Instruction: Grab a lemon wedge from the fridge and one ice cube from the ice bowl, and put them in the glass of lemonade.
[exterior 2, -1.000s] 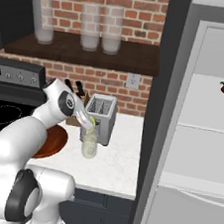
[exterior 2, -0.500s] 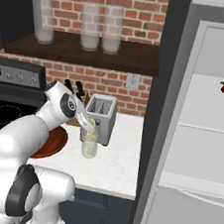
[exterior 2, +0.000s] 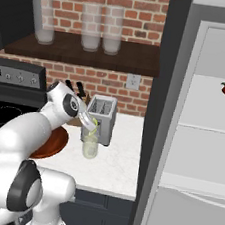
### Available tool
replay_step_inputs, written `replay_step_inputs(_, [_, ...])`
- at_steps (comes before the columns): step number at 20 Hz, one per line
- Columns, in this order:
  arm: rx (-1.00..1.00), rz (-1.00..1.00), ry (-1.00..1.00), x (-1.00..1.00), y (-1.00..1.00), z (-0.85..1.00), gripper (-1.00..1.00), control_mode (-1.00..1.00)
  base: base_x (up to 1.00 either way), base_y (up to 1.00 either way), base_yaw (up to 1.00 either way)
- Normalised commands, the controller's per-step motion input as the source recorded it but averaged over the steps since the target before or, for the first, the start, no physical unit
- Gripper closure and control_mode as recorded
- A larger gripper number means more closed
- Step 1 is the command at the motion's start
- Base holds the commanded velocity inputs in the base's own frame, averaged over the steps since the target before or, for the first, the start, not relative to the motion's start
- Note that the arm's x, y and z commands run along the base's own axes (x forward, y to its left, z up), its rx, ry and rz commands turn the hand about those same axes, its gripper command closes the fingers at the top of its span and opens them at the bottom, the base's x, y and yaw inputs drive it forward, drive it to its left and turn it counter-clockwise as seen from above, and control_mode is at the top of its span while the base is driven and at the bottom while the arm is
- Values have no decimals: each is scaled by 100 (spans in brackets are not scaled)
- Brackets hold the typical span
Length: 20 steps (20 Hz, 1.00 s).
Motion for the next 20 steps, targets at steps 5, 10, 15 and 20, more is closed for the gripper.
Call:
replay_step_inputs(5, [-5,0,-7,1,0,-25,100,-100,0,0,0])
replay_step_inputs(10, [-9,0,-14,0,0,-24,100,-100,0,0,0])
replay_step_inputs(15, [-7,0,-16,0,0,-16,100,-100,0,0,0])
replay_step_inputs(20, [-4,0,-12,-9,0,-4,100,-100,0,0,0])
